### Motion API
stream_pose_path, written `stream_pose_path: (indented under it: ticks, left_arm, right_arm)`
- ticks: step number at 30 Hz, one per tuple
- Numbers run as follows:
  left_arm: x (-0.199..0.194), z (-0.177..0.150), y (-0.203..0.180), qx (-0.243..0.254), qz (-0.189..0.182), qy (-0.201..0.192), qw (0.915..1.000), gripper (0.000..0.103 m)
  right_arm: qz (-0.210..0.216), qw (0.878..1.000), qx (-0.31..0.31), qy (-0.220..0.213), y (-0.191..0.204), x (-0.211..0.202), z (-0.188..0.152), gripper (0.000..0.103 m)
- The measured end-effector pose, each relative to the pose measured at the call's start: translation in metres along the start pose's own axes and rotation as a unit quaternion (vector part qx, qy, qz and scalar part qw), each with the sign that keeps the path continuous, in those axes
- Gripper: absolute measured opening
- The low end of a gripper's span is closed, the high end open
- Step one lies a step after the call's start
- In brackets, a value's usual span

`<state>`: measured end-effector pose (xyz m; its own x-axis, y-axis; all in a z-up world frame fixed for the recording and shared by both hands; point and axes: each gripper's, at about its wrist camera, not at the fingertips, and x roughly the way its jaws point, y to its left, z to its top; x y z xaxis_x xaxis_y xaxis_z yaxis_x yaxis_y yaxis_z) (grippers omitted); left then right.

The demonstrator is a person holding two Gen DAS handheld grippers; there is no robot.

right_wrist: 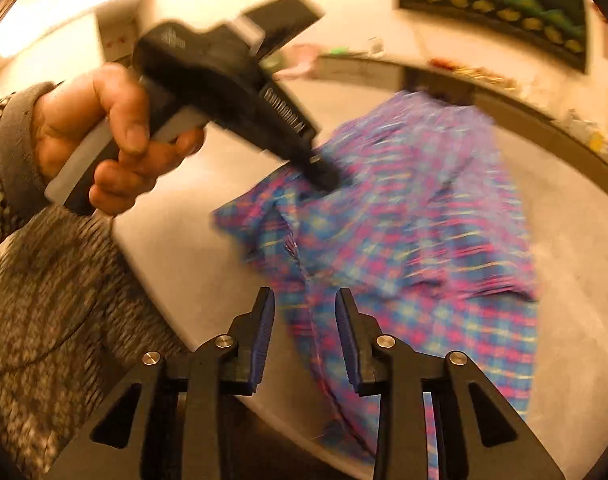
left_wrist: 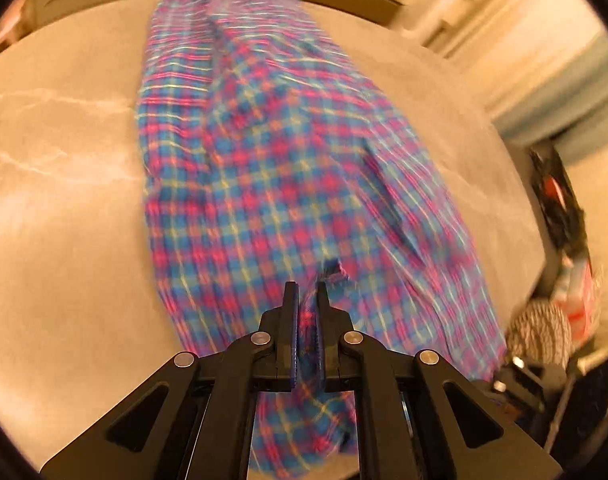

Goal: Fold clothes

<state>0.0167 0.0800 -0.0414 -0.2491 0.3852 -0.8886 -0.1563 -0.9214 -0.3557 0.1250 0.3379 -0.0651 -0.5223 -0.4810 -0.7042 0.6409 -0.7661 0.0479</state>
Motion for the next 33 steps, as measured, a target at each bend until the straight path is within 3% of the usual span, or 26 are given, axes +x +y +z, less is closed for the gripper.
stream_pose_path:
  ticks: [3, 6, 9, 11, 13, 14, 15, 16, 17, 20, 22, 24, 26, 27, 29, 32, 33]
  left_arm:
    - [0.016, 0.01, 0.007, -0.008, 0.013, 0.012, 0.9998, 0.008]
    - [0.028, 0.01, 0.01, -0.006, 0.011, 0.022, 0.9997, 0.008]
    - [0.025, 0.008, 0.013, -0.006, -0.001, 0.011, 0.9999, 0.008]
    - [0.017, 0.006, 0.019, -0.009, -0.013, 0.0, 0.9999, 0.008]
    - [-0.006, -0.002, 0.019, 0.003, -0.031, -0.028, 0.9991, 0.011]
    - [-0.026, -0.013, 0.016, 0.028, -0.038, -0.056, 0.9973, 0.023]
    - [-0.041, -0.025, 0.012, 0.055, -0.045, -0.076, 0.9946, 0.035]
    - [-0.054, -0.037, 0.009, 0.082, -0.051, -0.093, 0.9909, 0.062]
    - [-0.067, -0.05, 0.006, 0.11, -0.057, -0.11, 0.9862, 0.073]
    - [-0.075, -0.08, -0.007, 0.192, -0.048, -0.119, 0.9729, 0.073]
    - [-0.062, -0.091, -0.018, 0.24, -0.018, -0.104, 0.9651, 0.073]
    - [-0.041, -0.09, -0.029, 0.284, 0.046, -0.101, 0.9523, 0.073]
    - [-0.029, -0.083, -0.034, 0.303, 0.072, -0.112, 0.9437, 0.073]
    - [-0.025, -0.075, -0.035, 0.303, 0.07, -0.116, 0.9432, 0.071]
    - [-0.022, -0.053, -0.033, 0.282, 0.035, -0.106, 0.953, 0.047]
    - [-0.013, -0.028, -0.026, 0.242, 0.015, -0.097, 0.9654, 0.045]
    - [-0.01, -0.022, -0.022, 0.227, 0.003, -0.093, 0.9693, 0.045]
  right_arm:
    - [-0.005, 1.0, 0.019, -0.02, -0.007, -0.014, -0.001, 0.033]
    - [0.026, 0.999, -0.007, -0.03, 0.006, -0.022, -0.001, 0.033]
    - [0.055, 0.997, -0.063, 0.003, 0.03, -0.008, 0.004, 0.034]
    - [0.05, 0.995, -0.087, 0.028, 0.038, 0.005, 0.002, 0.036]
    - [0.047, 0.996, -0.072, 0.037, 0.025, 0.008, 0.008, 0.032]
    - [0.046, 0.996, -0.065, 0.042, 0.019, 0.01, 0.011, 0.021]
    - [0.045, 0.996, -0.057, 0.046, 0.012, 0.01, 0.014, 0.02]
    - [0.054, 0.997, -0.034, 0.036, -0.001, 0.003, 0.019, 0.02]
    - [0.06, 0.998, -0.022, 0.031, -0.012, -0.003, 0.024, 0.02]
    - [0.077, 0.997, -0.005, 0.027, -0.038, -0.01, 0.039, 0.02]
    - [0.095, 0.995, -0.003, 0.039, -0.049, -0.008, 0.053, 0.02]
    - [0.129, 0.99, -0.003, 0.059, -0.054, -0.004, 0.062, 0.02]
    - [0.133, 0.988, -0.014, 0.077, -0.059, 0.001, 0.071, 0.02]
    - [0.121, 0.989, -0.017, 0.084, -0.063, 0.003, 0.074, 0.02]
    - [0.094, 0.991, -0.019, 0.096, -0.071, 0.006, 0.079, 0.023]
    - [0.017, 0.997, 0.009, 0.08, -0.092, -0.015, 0.079, 0.029]
    - [-0.017, 0.998, 0.029, 0.051, -0.097, -0.039, 0.077, 0.029]
